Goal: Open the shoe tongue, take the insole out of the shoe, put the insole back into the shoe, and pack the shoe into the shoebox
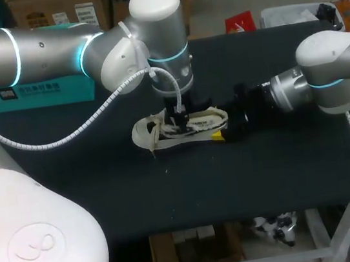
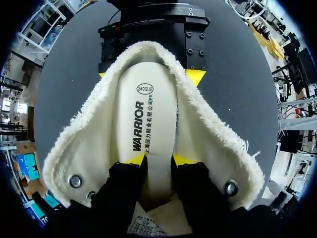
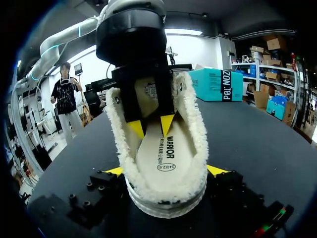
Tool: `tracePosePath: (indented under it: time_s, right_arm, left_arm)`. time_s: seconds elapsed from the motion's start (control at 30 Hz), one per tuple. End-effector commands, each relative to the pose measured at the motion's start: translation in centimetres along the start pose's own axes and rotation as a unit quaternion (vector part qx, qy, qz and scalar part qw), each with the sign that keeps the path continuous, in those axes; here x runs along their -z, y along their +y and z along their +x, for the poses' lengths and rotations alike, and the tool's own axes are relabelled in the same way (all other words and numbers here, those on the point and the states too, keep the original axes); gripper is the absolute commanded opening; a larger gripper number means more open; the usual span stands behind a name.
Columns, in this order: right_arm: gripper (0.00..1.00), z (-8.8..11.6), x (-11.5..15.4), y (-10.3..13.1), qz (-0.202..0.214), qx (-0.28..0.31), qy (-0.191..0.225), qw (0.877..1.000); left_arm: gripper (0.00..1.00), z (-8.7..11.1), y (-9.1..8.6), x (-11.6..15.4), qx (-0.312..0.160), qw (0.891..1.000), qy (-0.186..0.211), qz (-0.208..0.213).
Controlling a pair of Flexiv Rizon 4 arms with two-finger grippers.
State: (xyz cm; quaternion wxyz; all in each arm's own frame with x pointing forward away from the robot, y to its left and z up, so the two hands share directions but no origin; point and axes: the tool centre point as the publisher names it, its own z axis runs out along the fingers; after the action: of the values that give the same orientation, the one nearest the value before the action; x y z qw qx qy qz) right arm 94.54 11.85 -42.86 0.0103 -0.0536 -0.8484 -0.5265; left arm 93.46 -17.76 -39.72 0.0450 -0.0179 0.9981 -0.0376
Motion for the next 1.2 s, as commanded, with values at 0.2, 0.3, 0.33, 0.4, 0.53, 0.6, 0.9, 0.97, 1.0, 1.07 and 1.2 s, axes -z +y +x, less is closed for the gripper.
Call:
tracePosePath:
  time_s: [0.2,0.3,0.33,0.4,0.53,0.6,0.9,0.97,1.0,1.07,1.2]
  right_arm:
    - [0.00,-0.2,-0.1,-0.3,-0.001,0.000,0.001,1.000]
    - [0.00,-0.2,-0.1,-0.3,-0.001,0.000,0.001,1.000]
    - [0.00,-0.2,-0.1,-0.3,-0.001,0.000,0.001,1.000]
    - [0.00,-0.2,-0.1,-0.3,-0.001,0.000,0.001,1.000]
    - [0.00,-0.2,-0.1,-0.3,-0.001,0.000,0.001,1.000]
    - [0.00,-0.2,-0.1,-0.3,-0.001,0.000,0.001,1.000]
    - [0.00,-0.2,-0.1,-0.3,-0.001,0.000,0.001,1.000]
    - [0.00,-0.2,-0.1,-0.3,-0.001,0.000,0.001,1.000]
    - [0.00,-0.2,-0.1,-0.3,-0.001,0.000,0.001,1.000]
    - [0.00,-0.2,-0.1,-0.3,-0.001,0.000,0.001,1.000]
    - [0.00,-0.2,-0.1,-0.3,-0.001,0.000,0.001,1.000]
  left_arm:
    - [0.35,-2.7,-0.2,-10.1,0.002,1.000,-0.021,0.010]
    - [0.35,-3.5,-0.5,-10.8,0.001,0.999,-0.047,0.009]
    - [0.35,-3.9,-0.6,-11.1,-0.003,0.999,-0.052,0.010]
    - [0.35,-4.3,-0.9,-11.5,-0.005,0.998,-0.068,0.012]
    - [0.36,-5.1,-1.3,-12.1,-0.011,0.996,-0.089,0.015]
    - [0.36,-5.4,-1.6,-12.4,-0.010,0.994,-0.104,0.016]
    - [0.35,-7.0,-3.0,-13.4,-0.009,0.989,-0.148,0.013]
    - [0.34,-7.4,-3.3,-13.5,-0.006,0.987,-0.159,0.012]
    - [0.32,-7.5,-3.4,-13.6,-0.003,0.986,-0.165,0.013]
    - [0.20,-7.9,-3.6,-13.5,-0.001,0.985,-0.173,0.015]
    - [0.00,-8.2,-3.9,-13.4,0.001,0.983,-0.184,0.017]
